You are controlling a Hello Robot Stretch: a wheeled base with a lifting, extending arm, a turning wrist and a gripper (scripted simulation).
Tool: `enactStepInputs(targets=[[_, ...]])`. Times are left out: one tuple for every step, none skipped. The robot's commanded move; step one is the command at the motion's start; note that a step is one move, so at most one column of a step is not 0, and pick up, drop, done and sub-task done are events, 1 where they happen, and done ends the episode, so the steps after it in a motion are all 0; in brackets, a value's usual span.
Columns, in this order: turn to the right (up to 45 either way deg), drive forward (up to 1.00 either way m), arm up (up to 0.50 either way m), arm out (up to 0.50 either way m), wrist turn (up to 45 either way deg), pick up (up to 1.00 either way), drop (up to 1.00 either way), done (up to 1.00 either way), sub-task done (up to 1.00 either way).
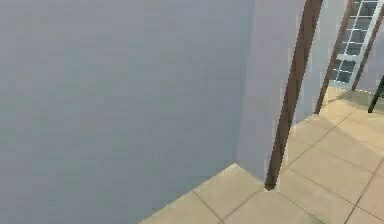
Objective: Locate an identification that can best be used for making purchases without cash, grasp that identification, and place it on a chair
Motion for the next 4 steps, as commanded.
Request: enactStepInputs(targets=[[33.0, 0.0, 0.0, 0.0, 0.0, 0.0, 0.0, 0.0, 0.0], [0.0, 0.45, 0.0, 0.0, 0.0, 0.0, 0.0, 0.0, 0.0], [21.0, 0.0, 0.0, 0.0, 0.0, 0.0, 0.0, 0.0, 0.0], [0.0, 1.0, 0.0, 0.0, 0.0, 0.0, 0.0, 0.0, 0.0]])
